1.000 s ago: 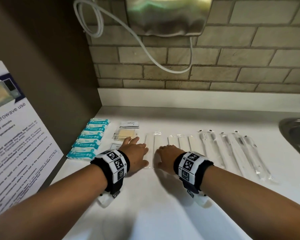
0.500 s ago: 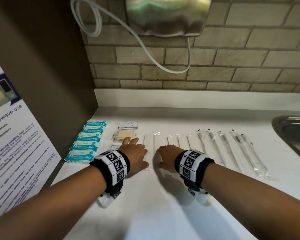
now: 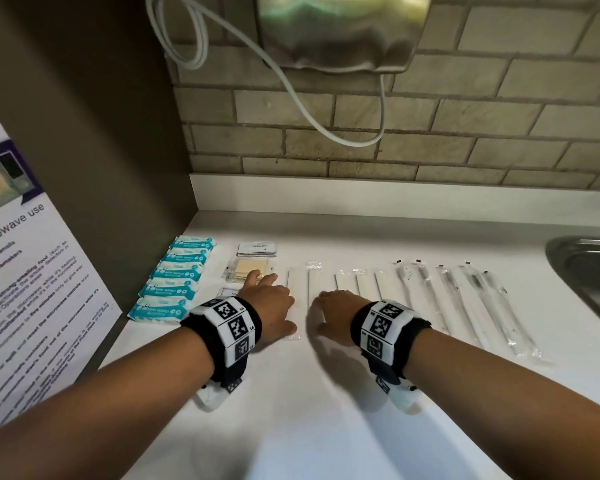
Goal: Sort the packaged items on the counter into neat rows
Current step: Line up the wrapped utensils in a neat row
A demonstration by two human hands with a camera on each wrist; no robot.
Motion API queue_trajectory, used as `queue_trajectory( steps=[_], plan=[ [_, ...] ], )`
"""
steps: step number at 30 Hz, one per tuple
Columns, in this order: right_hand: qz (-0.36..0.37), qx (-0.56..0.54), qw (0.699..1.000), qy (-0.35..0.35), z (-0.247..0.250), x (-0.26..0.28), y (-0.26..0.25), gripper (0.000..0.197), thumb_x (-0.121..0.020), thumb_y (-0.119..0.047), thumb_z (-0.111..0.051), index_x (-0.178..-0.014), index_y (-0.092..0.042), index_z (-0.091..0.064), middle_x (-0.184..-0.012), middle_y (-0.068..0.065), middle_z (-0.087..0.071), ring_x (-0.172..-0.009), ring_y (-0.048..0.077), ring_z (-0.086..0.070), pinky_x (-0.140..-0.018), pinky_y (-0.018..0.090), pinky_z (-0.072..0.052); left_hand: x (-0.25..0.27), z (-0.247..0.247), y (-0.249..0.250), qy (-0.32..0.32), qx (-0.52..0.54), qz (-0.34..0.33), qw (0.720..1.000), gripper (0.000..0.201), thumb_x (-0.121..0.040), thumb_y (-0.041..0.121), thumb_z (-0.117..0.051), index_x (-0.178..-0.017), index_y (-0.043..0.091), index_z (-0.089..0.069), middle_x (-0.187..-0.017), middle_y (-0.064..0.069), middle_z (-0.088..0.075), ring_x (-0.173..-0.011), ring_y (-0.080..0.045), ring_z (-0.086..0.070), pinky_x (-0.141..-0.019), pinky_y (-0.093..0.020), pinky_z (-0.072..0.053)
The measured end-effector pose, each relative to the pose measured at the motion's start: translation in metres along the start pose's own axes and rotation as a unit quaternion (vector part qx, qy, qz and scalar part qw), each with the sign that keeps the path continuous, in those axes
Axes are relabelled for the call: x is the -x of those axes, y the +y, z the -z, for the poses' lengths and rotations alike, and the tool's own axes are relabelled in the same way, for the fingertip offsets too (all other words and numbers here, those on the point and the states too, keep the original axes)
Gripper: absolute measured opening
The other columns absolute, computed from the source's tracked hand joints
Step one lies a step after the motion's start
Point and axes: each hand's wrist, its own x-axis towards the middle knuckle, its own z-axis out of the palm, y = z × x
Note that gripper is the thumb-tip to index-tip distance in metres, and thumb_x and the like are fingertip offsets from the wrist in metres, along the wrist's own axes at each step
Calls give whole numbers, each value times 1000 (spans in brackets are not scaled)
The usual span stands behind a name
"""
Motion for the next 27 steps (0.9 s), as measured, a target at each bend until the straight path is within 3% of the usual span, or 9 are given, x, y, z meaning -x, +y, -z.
queue_trajectory(
  steps=[4, 6, 9, 11, 13, 14, 16, 19, 27],
  plan=[
    [-8, -2, 1000, 24, 2, 5, 7, 40, -91, -35, -49, -123, -13, -59, -125, 7, -60, -120, 29, -56, -100, 40, -47, -2, 3, 0, 14, 25, -9, 1000, 44, -92, 53, -44, -119, 20, -55, -156, 1, -33, -149, -28, -7, -118, -52, 3],
    [-30, 13, 998, 44, 3, 12, 17, 44, -95, -33, -46, -133, -13, -51, -136, 6, -52, -128, 27, -47, -106, 37, -40, -6, 5, 5, 30, 32, -26, 999, 51, -93, 54, -42, -131, 22, -50, -157, 2, -29, -149, -27, -7, -116, -52, 4],
    [-64, 17, 997, 41, 3, 24, 38, 38, -94, -22, -47, -131, -15, -53, -134, 4, -55, -125, 23, -49, -105, 35, -41, -13, 12, 24, 44, 39, -53, 997, 56, -95, 52, -39, -143, 24, -40, -158, 3, -28, -149, -26, -6, -116, -51, 4],
    [-73, -2, 997, 13, 5, 33, 49, 26, -90, -21, -52, -112, -28, -64, -125, -3, -61, -116, 20, -56, -100, 33, -47, -17, 15, 41, 44, 31, -75, 996, 54, -97, 50, -38, -144, 26, -40, -158, 4, -29, -149, -25, -7, -116, -51, 4],
    [-65, -32, 997, -7, 6, 40, 54, 18, -88, -27, -58, -83, -43, -63, -117, -10, -64, -110, 16, -59, -95, 31, -49, -21, 16, 57, 44, 17, -93, 995, 51, -97, 50, -36, -141, 27, -43, -156, 5, -33, -149, -24, -9, -116, -52, 3],
    [-62, -36, 997, -5, 6, 42, 55, 15, -88, -31, -60, -80, -44, -62, -116, -11, -64, -111, 15, -59, -95, 30, -48, -22, 14, 62, 44, 14, -95, 994, 51, -97, 51, -34, -140, 26, -46, -155, 5, -36, -149, -24, -11, -116, -52, 3],
    [-66, -36, 997, -4, 7, 46, 54, 8, -89, -34, -60, -94, -36, -66, -117, -7, -65, -113, 16, -58, -97, 31, -47, -25, 12, 72, 46, 13, -92, 995, 57, -94, 58, -33, -135, 23, -50, -150, 3, -43, -148, -24, -16, -117, -52, 0],
    [-69, -28, 997, -9, 8, 50, 51, 24, -91, -32, -57, -113, -25, -65, -121, 0, -63, -116, 21, -58, -97, 33, -48, -27, 11, 79, 57, 11, -84, 995, 61, -91, 62, -36, -130, 19, -55, -144, 2, -50, -145, -24, -22, -116, -51, -4],
    [-73, -11, 996, -51, 11, 48, 44, 30, -93, -33, -52, -115, -16, -65, -120, 2, -65, -112, 22, -61, -99, 37, -49, -26, 14, 73, 20, -18, -57, 998, 59, -94, 56, -39, -143, 23, -44, -154, 6, -35, -149, -24, -11, -117, -53, -1]
  ],
)
